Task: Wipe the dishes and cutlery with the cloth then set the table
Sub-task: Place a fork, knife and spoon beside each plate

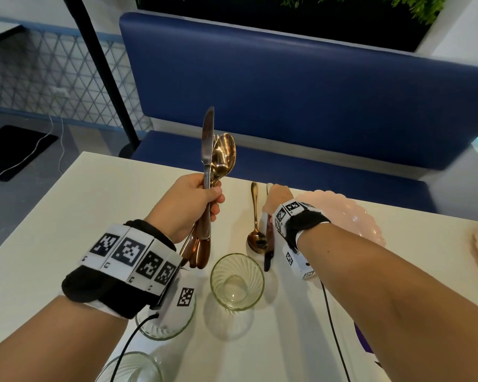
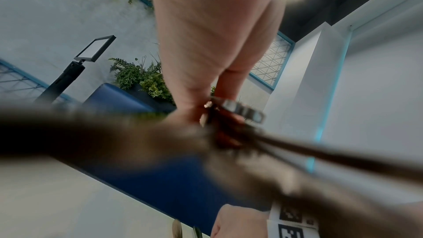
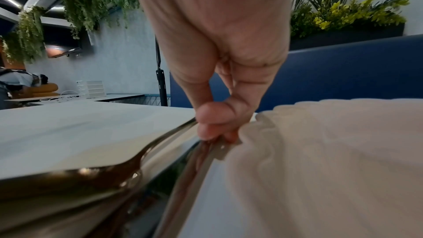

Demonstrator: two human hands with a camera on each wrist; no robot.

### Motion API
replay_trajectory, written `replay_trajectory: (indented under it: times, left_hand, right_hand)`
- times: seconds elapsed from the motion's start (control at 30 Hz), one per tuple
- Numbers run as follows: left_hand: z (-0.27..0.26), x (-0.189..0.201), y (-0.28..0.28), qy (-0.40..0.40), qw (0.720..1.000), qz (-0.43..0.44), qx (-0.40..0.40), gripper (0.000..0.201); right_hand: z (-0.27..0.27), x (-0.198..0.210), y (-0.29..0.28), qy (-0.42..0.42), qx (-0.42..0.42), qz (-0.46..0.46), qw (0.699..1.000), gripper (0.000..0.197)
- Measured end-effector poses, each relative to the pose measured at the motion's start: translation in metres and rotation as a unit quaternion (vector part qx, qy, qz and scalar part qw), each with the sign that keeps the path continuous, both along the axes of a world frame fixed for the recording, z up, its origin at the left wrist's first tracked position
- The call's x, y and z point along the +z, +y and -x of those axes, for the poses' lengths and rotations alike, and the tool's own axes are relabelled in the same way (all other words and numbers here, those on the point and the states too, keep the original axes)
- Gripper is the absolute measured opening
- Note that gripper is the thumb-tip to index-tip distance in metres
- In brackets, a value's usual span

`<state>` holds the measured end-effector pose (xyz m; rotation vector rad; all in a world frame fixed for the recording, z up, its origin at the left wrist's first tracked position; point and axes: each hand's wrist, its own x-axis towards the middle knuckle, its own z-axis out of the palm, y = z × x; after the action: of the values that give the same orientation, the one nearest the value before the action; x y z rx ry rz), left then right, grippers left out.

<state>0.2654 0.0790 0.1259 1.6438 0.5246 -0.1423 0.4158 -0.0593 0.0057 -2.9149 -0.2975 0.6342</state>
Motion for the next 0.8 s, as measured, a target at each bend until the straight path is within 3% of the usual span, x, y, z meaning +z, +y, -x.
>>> replay_trajectory:
  times: [0.13,0.2,0.27,0.37,0.43,0.5,0.57,0.8]
  left_hand:
    - [0.001,0.003,-0.003,-0.007,1.000,0.015,-0.002,0.015]
    - [0.002,0.005,-0.006,-0.009,1.000,0.019,-0.005,0.015]
    - [0.001,0.008,-0.012,-0.010,0.999,0.032,-0.003,0.015]
    - [-0.001,0.014,-0.029,-0.006,0.998,0.058,-0.006,0.014]
    - [-0.002,0.019,-0.048,-0.005,0.997,0.079,-0.018,0.011]
    - [-0.001,0.023,-0.072,-0.016,0.996,0.084,-0.039,0.012]
    - [0.001,0.027,-0.100,-0.024,0.994,0.083,-0.065,0.015]
    - [0.011,0.033,-0.199,-0.029,0.987,0.075,-0.142,0.020]
  right_hand:
    - [0.001,0.014,-0.002,-0.012,-0.014,-0.014,1.000,0.024]
    - [0.000,0.032,-0.008,-0.028,-0.047,-0.068,0.996,0.014]
    - [0.001,0.058,-0.020,-0.092,-0.059,-0.144,0.984,0.016]
    - [0.024,0.109,-0.043,-0.269,-0.004,-0.293,0.918,0.014]
    - [0.053,0.144,-0.056,-0.300,0.132,-0.339,0.882,0.010]
    - [0.076,0.162,-0.069,-0.246,0.267,-0.303,0.881,0.011]
    - [0.085,0.167,-0.089,-0.200,0.329,-0.226,0.895,0.016]
    - [0.100,0.173,-0.198,-0.178,0.331,-0.129,0.918,0.023]
